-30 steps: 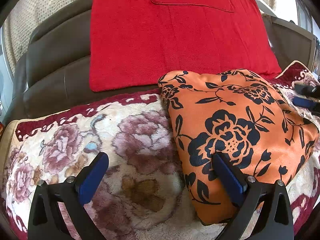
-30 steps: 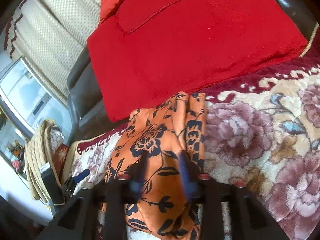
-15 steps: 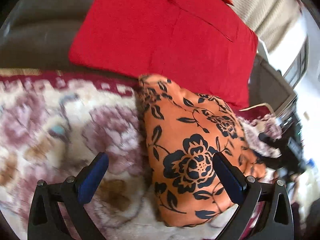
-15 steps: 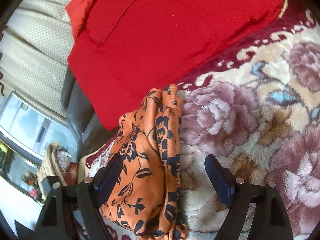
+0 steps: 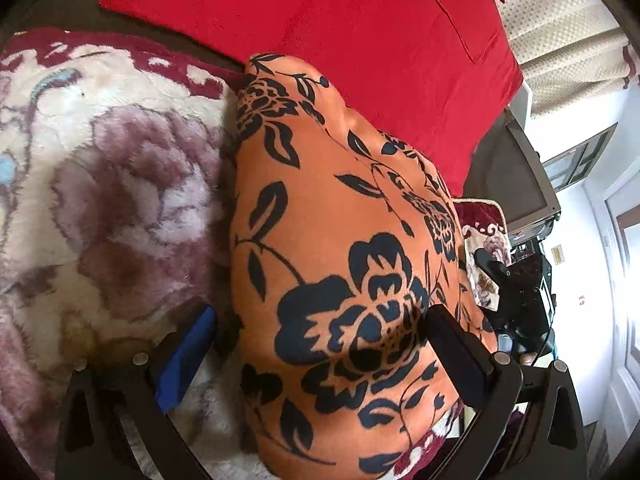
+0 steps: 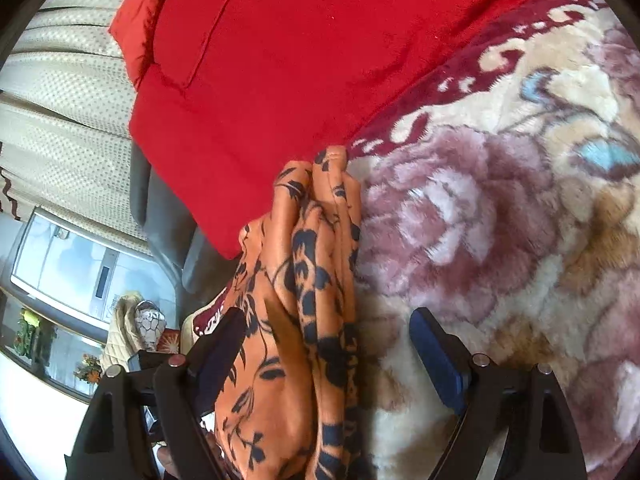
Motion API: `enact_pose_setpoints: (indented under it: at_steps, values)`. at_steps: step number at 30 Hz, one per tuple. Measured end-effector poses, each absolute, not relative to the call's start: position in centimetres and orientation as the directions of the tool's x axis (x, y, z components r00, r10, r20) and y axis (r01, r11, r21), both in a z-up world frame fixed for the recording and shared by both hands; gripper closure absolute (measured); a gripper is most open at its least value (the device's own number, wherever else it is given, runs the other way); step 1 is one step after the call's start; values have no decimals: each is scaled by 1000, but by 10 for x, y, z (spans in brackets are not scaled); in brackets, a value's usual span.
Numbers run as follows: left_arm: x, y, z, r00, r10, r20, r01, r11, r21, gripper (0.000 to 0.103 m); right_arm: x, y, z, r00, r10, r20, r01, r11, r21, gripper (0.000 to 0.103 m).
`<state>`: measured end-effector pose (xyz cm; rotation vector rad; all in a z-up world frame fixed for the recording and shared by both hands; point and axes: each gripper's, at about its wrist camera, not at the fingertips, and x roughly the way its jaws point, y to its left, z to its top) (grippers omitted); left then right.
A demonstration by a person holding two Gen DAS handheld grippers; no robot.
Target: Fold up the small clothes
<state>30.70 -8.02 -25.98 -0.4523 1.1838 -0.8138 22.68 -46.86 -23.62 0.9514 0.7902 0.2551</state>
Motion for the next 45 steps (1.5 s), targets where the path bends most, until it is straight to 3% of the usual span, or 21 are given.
enact_pose_setpoints:
  at_steps: [9,11,13,17,25,37,45]
  values:
    - [305,-103,-258,164,-763,-625,364,636,-680,0,240,-430,-221,681,515,-520,37,685,728,19]
    - [304,-108,-257,176,-755,-632,374,645,-666,0,244,-417,-223,650,543,-532,16,690,724,43]
    - [302,-108,-255,191,-750,-634,380,652,-657,4,244,-403,-221,653,479,-587,13,768,641,50]
    - [299,-106,-252,215,-750,-625,394,652,-647,12,240,-394,-213,674,450,-585,-2,794,608,58]
    - [290,-101,-232,254,-755,-604,446,646,-620,32,222,-373,-192,730,380,-568,-44,855,516,61]
    - [258,-61,-198,329,-743,-583,507,660,-555,33,179,-333,-157,763,402,-507,-129,863,489,62]
    - [225,-47,-205,334,-682,-651,480,717,-505,33,155,-311,-176,723,437,-535,-113,839,532,62]
